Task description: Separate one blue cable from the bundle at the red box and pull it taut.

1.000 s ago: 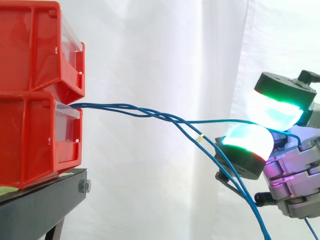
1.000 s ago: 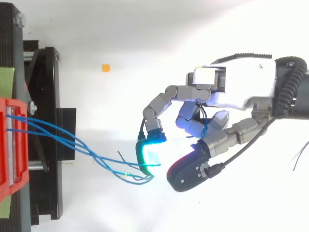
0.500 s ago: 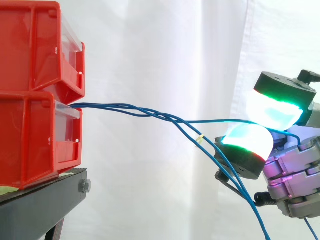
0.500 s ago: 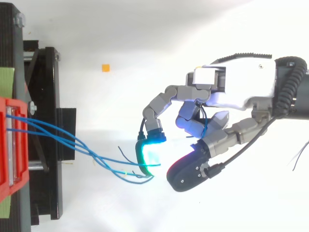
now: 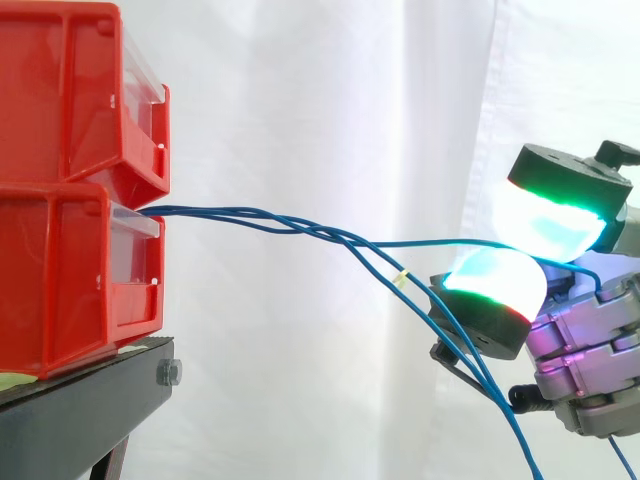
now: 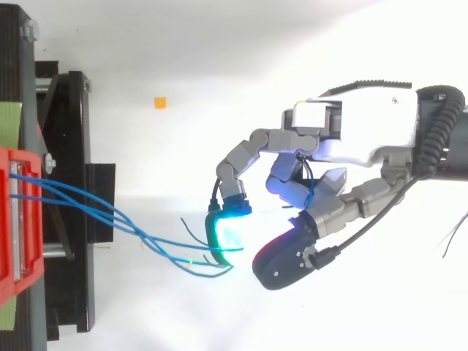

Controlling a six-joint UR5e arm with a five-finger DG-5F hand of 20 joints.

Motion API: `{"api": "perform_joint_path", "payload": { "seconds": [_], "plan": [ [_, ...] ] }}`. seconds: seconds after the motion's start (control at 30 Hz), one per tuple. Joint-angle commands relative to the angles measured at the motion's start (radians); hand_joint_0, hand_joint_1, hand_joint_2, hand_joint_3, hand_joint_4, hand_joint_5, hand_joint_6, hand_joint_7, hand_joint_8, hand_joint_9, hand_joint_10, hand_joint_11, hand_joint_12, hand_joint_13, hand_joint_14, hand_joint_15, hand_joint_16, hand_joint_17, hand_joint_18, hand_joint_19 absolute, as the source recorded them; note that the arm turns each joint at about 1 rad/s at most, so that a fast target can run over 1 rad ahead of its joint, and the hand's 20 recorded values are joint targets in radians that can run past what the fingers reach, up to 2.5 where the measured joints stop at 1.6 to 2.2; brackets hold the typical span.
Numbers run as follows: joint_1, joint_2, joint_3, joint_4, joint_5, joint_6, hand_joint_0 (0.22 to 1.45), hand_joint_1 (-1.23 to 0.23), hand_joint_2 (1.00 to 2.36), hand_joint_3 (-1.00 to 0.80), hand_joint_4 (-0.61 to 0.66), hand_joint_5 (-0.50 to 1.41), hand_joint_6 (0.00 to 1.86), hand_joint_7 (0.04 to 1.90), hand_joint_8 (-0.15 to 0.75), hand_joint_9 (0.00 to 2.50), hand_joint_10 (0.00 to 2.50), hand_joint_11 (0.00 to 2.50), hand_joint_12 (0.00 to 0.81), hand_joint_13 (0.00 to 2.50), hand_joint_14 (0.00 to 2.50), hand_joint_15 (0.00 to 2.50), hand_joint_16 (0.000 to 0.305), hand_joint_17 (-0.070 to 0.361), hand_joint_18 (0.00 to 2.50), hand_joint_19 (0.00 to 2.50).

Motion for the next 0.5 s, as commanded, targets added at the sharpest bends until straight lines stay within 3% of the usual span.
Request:
{"api": "perform_joint_path", "payload": {
  "seconds": [0.0,0.47],
  "plan": [
    [0.000,-0.001,0.000,0.000,0.001,0.000,0.66,-0.77,1.01,-0.06,0.06,-0.12,0.90,1.15,0.346,1.05,2.46,1.45,0.422,1.03,2.50,1.43,0.055,0.124,1.66,1.66],
    [0.000,-0.001,0.000,0.000,0.001,0.000,0.66,-0.77,1.01,-0.08,0.05,-0.12,0.90,1.15,0.339,1.04,2.41,1.45,0.406,1.02,2.50,1.44,0.052,0.116,1.61,1.54]
  ]
}}
